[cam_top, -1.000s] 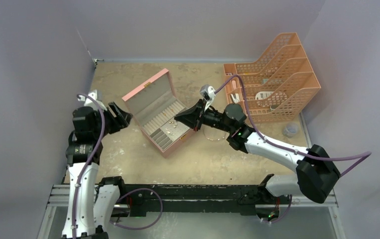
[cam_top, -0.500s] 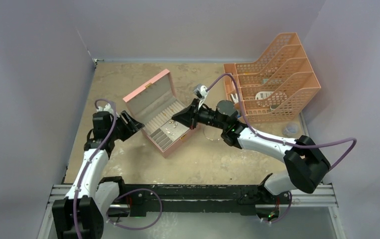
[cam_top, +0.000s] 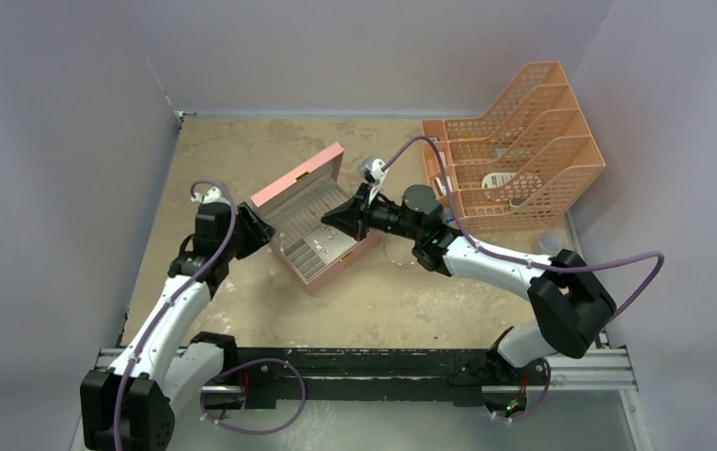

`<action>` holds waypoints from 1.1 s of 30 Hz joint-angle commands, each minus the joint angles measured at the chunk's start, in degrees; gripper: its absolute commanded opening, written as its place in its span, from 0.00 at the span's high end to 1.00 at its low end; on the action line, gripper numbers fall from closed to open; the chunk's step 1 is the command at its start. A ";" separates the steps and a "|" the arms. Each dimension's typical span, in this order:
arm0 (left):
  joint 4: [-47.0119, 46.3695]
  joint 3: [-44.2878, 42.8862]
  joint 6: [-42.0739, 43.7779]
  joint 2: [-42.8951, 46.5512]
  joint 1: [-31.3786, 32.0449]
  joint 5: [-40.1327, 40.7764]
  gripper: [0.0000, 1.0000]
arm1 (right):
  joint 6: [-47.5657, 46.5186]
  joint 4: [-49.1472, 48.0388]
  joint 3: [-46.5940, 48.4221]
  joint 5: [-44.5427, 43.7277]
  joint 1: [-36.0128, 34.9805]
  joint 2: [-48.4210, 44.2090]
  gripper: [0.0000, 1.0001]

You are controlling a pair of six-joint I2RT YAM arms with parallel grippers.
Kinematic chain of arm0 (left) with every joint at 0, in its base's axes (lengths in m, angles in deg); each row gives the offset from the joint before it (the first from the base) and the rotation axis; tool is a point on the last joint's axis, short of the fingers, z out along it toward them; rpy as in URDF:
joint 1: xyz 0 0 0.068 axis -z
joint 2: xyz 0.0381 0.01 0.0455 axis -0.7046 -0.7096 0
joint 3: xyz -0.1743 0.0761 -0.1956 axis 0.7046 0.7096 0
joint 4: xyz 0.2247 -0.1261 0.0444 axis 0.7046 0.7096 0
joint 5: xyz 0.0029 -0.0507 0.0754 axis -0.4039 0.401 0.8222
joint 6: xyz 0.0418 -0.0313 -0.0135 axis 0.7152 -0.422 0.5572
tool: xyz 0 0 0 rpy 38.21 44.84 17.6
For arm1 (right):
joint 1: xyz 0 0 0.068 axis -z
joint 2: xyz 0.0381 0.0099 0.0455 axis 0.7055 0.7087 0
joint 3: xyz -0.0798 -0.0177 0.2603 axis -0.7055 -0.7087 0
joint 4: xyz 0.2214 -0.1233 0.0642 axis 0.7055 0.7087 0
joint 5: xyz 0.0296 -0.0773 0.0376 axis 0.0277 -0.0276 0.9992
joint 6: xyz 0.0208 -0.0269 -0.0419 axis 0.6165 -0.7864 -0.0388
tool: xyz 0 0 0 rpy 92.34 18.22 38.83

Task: Organize the mixed jewelry
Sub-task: Adjust the jewelry box at the center of the board.

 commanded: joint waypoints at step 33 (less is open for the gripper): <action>-14.02 -9.79 16.18 -4.67 0.09 17.97 0.78 | -3.13 -0.58 2.43 3.27 0.76 -0.25 1.00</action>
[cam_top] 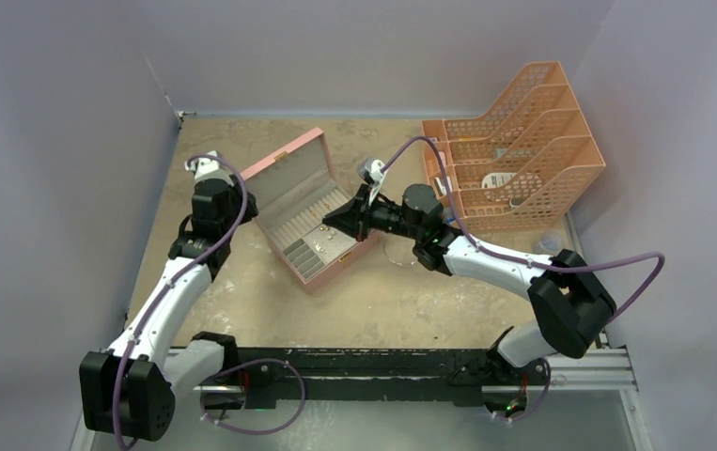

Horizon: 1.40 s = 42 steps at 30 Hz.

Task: Organize the mixed jewelry
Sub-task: Adjust the jewelry box at the center of the board.

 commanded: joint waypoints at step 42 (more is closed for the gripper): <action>32.04 -6.75 -9.86 18.35 -0.30 -13.51 0.51 | -7.33 16.98 4.73 4.73 -7.90 0.69 1.00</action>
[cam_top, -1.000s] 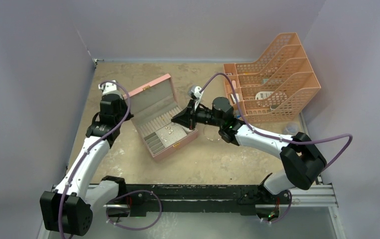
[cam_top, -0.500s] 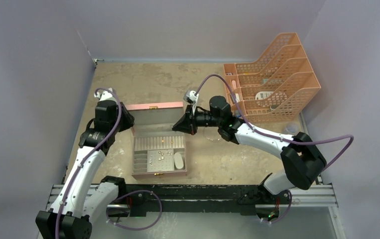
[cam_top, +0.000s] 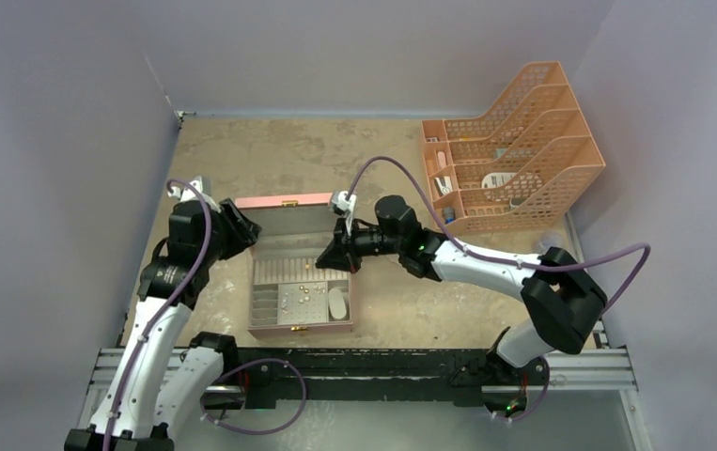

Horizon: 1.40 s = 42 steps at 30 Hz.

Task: Organize the mixed jewelry
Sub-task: Adjust the jewelry box at the center of the board, then place the jewelry in the jewelry box.

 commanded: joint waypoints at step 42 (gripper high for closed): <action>28.87 1.68 -25.26 4.19 -0.12 5.32 0.55 | 0.41 19.93 18.58 -16.60 -14.22 14.84 1.00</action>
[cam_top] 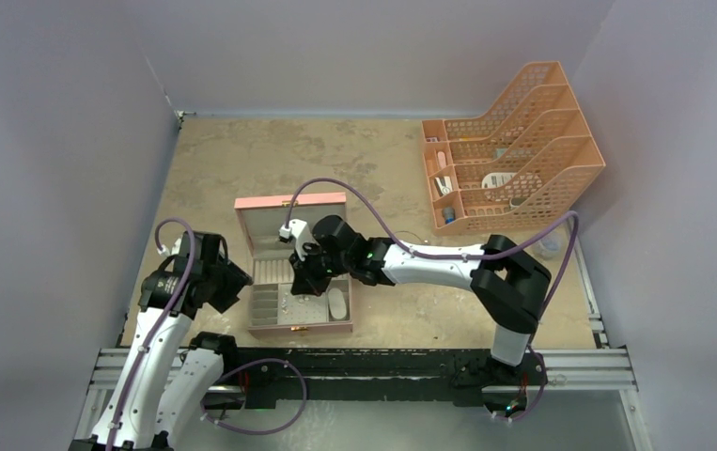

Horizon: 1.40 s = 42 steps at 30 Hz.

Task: Organize the mixed jewelry
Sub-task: Place the jewelry in the jewelry box.

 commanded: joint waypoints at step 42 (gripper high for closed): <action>-0.48 -1.58 -1.18 -0.34 -0.21 1.05 0.55 | 3.40 3.42 4.00 -7.90 -2.03 1.58 1.00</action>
